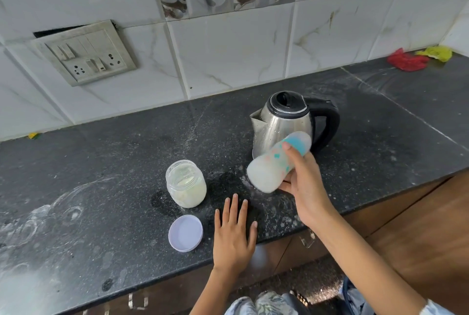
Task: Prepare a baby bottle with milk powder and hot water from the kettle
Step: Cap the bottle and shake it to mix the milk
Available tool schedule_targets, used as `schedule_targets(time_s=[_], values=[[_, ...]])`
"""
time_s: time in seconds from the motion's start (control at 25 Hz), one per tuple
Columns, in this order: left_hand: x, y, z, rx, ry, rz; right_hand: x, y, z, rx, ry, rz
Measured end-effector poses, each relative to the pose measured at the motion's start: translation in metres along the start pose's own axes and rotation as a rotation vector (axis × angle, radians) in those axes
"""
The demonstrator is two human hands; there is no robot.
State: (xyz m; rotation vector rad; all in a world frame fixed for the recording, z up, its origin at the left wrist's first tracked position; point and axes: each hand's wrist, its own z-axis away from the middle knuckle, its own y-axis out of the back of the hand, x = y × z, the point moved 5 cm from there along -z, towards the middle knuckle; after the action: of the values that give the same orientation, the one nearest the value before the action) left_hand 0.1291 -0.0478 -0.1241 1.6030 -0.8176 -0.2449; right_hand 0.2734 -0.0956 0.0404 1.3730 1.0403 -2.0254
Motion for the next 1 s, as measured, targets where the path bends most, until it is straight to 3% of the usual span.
schedule_targets(time_s=[0.04,0.16,0.2,0.32,0.36,0.48,0.56,0.68,0.84,1.0], values=[[0.002,0.001,0.0,0.016,-0.008,0.015,0.001,-0.001,0.001,0.007,-0.016,0.013],[0.007,0.007,0.005,0.124,-0.124,0.085,0.023,-0.021,0.022,-0.287,-0.07,0.226],[0.007,0.009,0.005,0.135,-0.131,0.088,0.023,-0.023,0.025,-0.305,-0.055,0.243],[0.005,0.007,0.0,0.001,-0.012,0.043,0.005,-0.008,0.005,-0.008,0.006,0.077],[0.002,0.001,0.001,-0.02,0.002,0.029,0.004,-0.007,0.003,-0.004,0.002,0.068],[-0.002,-0.003,0.005,0.05,-0.04,0.103,0.022,-0.028,0.024,-0.315,-0.035,0.312],[-0.003,0.0,0.004,0.06,-0.024,0.132,0.026,-0.031,0.03,-0.33,-0.042,0.341],[0.003,-0.001,0.0,-0.031,-0.012,0.03,0.018,-0.016,0.009,-0.186,-0.119,0.105],[0.0,-0.001,-0.001,-0.068,0.011,-0.024,0.026,-0.012,0.003,-0.195,-0.422,-0.293],[0.002,-0.002,-0.002,-0.059,0.003,-0.03,0.031,-0.008,0.002,-0.122,-0.475,-0.325]])
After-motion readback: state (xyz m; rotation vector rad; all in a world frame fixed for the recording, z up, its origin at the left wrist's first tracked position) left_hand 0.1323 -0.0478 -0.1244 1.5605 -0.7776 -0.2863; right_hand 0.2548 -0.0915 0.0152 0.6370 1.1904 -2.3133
